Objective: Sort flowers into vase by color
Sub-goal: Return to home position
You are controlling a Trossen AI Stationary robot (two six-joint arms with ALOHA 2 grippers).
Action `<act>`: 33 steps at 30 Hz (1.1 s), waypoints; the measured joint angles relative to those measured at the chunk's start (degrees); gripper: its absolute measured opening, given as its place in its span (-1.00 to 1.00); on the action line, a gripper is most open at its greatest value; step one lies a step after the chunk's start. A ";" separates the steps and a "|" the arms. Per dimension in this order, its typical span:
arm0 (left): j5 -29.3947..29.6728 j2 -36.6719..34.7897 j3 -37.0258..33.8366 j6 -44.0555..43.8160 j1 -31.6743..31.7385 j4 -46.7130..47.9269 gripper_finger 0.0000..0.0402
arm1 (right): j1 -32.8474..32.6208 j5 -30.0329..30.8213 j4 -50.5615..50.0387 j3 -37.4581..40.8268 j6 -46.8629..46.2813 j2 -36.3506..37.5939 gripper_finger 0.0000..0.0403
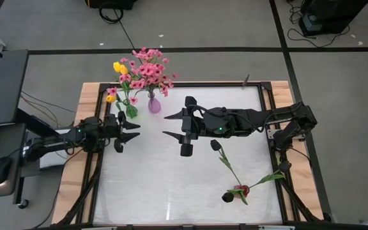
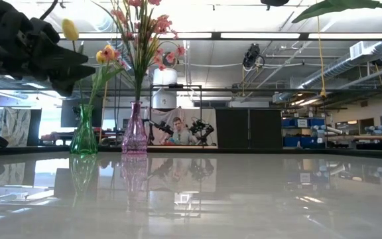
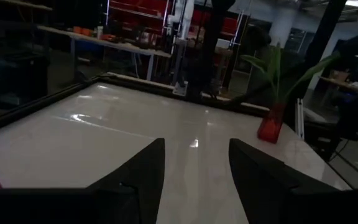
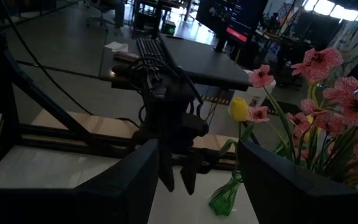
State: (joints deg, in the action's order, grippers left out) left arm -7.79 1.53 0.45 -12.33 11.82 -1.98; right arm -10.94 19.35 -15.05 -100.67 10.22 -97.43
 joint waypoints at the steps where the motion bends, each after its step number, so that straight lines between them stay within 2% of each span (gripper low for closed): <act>1: 0.15 0.00 0.00 -0.02 -0.17 0.02 -0.09 | 0.01 0.00 0.00 0.01 0.00 0.00 0.12; 9: 0.19 0.25 -0.02 -3.79 -0.53 0.04 -0.09 | 0.00 0.01 0.00 0.01 -0.01 0.00 0.12; 33: 0.06 0.25 -0.04 -2.96 -0.51 0.04 -0.09 | 0.00 0.01 0.00 0.00 0.00 0.00 0.12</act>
State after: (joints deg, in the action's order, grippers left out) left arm -7.73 1.78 0.40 -15.29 11.31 -1.94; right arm -10.94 19.36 -15.05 -100.67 10.22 -97.43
